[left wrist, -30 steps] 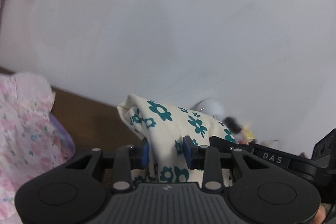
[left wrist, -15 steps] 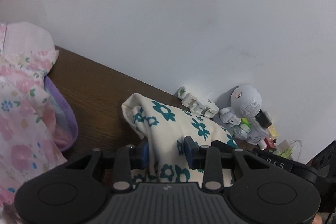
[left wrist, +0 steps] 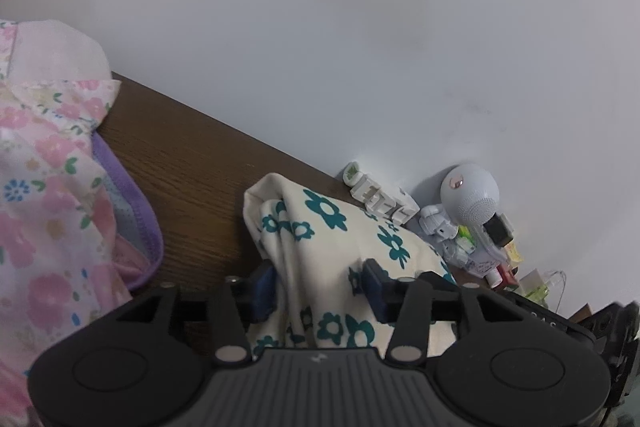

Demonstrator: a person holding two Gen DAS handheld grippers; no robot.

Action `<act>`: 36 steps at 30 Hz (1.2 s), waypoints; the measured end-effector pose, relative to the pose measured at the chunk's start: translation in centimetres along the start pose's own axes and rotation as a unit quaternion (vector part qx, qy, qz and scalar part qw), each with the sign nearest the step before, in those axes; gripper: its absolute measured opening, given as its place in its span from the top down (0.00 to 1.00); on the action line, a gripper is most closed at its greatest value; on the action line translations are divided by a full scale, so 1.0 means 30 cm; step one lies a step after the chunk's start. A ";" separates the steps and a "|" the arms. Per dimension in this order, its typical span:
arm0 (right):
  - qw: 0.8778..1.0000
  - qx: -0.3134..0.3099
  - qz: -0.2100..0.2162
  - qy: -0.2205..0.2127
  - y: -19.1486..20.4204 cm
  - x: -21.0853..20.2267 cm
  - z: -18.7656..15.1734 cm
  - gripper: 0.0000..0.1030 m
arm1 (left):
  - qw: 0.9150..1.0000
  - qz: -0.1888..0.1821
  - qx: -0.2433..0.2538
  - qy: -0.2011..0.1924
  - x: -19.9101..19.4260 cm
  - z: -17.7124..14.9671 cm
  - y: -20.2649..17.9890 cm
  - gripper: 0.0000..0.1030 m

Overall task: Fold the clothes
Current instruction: 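Carry the gripped cream flower bundle with both grippers toward the white robot figure, then lower the bundle onto the table with both grippers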

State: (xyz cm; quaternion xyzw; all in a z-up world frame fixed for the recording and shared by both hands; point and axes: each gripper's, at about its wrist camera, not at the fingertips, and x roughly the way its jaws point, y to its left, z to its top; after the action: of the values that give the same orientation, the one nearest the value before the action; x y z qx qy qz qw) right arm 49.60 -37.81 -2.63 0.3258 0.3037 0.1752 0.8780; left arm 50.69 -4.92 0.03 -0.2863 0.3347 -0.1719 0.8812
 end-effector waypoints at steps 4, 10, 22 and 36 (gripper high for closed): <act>0.999 0.005 0.009 -0.032 0.014 -0.064 0.009 0.59 | 0.999 0.007 -0.004 -0.037 -0.077 0.019 -0.004 0.43; 0.996 -0.041 0.016 -0.078 0.096 -0.130 0.006 0.70 | 0.996 -0.013 0.030 -0.087 -0.174 0.024 -0.039 0.54; 0.992 -0.108 -0.064 -0.026 0.146 -0.054 -0.017 0.78 | 0.991 0.059 0.119 -0.029 -0.027 -0.025 -0.111 0.71; 0.989 -0.101 -0.107 -0.031 0.142 -0.086 0.002 0.67 | 0.994 0.066 0.089 -0.004 -0.067 -0.025 -0.107 0.79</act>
State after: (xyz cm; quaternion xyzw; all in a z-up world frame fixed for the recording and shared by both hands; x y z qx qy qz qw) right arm 47.22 -36.04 1.38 0.2061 0.2900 0.0995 0.9293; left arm 48.39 -6.70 2.54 -0.1846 0.3324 -0.1412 0.9140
